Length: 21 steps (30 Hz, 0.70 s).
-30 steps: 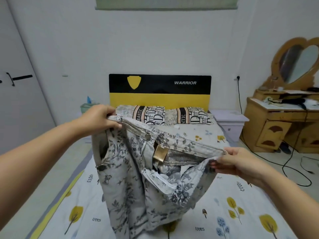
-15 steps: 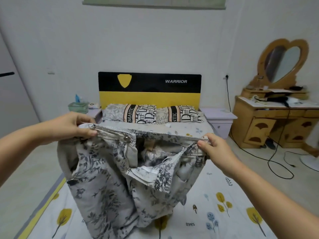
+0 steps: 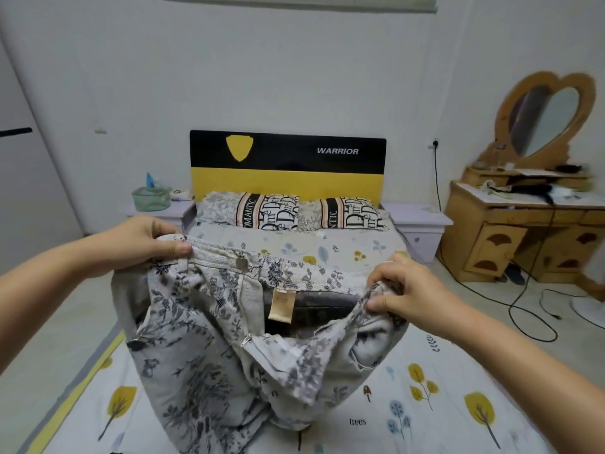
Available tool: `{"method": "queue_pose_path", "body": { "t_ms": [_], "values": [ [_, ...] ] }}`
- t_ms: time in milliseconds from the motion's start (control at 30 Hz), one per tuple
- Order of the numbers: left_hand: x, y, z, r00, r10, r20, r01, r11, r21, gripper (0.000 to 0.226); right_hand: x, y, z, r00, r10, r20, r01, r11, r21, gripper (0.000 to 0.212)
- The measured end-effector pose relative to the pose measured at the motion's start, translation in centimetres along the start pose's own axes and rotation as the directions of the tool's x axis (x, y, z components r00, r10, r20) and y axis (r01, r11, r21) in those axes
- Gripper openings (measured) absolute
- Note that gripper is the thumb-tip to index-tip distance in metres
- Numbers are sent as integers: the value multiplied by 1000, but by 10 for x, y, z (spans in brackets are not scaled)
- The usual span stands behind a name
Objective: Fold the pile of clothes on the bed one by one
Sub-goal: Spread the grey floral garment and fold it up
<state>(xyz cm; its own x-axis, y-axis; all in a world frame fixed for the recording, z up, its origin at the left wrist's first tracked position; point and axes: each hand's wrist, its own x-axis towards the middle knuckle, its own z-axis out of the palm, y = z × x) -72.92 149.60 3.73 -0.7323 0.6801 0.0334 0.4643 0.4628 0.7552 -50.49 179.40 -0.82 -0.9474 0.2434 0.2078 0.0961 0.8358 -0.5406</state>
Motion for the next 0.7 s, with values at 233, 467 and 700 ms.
{"method": "queue_pose_path", "body": {
  "t_ms": [233,467,700],
  "values": [
    [-1,12,5,1000,21,-8,-20,995,101,92,-6,-1,-13,915,101,-391,-19,978,208,18],
    [-3,22,1,997,77,5,-76,971,228,86,-10,-11,-55,898,97,-428,-69,994,81,23],
    [-1,29,22,1000,12,-19,-6,963,271,32,-17,-3,-70,925,93,-368,-104,995,-8,17]
  ]
}}
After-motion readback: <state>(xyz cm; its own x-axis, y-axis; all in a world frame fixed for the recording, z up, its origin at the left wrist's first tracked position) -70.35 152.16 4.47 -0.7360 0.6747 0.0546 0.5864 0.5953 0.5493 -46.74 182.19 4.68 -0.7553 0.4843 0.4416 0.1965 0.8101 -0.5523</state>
